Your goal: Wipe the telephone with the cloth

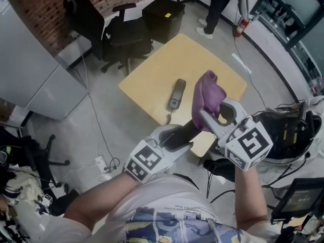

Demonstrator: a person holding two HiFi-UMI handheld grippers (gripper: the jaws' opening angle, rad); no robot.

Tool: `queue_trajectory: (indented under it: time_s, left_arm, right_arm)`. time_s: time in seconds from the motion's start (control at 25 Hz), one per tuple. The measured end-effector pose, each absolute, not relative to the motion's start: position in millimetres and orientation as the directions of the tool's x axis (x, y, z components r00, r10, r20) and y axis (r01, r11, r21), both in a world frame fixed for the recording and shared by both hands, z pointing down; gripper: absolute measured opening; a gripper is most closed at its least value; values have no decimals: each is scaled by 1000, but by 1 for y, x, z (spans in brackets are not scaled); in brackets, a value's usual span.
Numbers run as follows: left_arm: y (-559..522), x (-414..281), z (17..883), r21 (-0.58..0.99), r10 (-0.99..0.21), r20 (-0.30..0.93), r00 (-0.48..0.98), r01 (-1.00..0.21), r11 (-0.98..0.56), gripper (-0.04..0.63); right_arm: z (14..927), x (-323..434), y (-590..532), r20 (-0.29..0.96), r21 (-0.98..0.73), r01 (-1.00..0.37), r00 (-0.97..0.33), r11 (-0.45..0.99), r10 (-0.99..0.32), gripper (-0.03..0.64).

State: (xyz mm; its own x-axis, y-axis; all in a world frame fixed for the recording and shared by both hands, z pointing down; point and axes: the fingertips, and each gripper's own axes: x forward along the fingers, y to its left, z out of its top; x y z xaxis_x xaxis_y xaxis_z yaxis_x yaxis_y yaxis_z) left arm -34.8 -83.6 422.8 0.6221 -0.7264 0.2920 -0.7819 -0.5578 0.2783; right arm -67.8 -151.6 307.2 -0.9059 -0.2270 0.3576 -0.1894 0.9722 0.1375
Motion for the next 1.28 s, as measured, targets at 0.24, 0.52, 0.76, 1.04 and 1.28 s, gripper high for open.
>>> queue_trajectory:
  time_s: [0.24, 0.52, 0.76, 1.04, 1.28]
  left_arm:
    - [-83, -35, 423, 272, -726, 296, 621, -783, -559, 253]
    - [-80, -32, 420, 263, -725, 291, 624, -781, -566, 253]
    - [-84, -41, 418, 281, -730, 285, 622, -782, -556, 253]
    - [-81, -46, 416, 299, -731, 282, 621, -781, -548, 253]
    - [-86, -57, 419, 334, -743, 278, 609, -786, -519, 253]
  right_arm:
    - [301, -96, -88, 315, 121, -35, -946, 992, -72, 118]
    - [323, -102, -56, 350, 104, 25, -937, 994, -13, 118]
    - [325, -87, -105, 361, 122, -84, -924, 989, -123, 118]
    - [306, -63, -154, 338, 179, -211, -904, 961, -261, 117]
    - [296, -76, -127, 308, 162, -140, -933, 977, -184, 117]
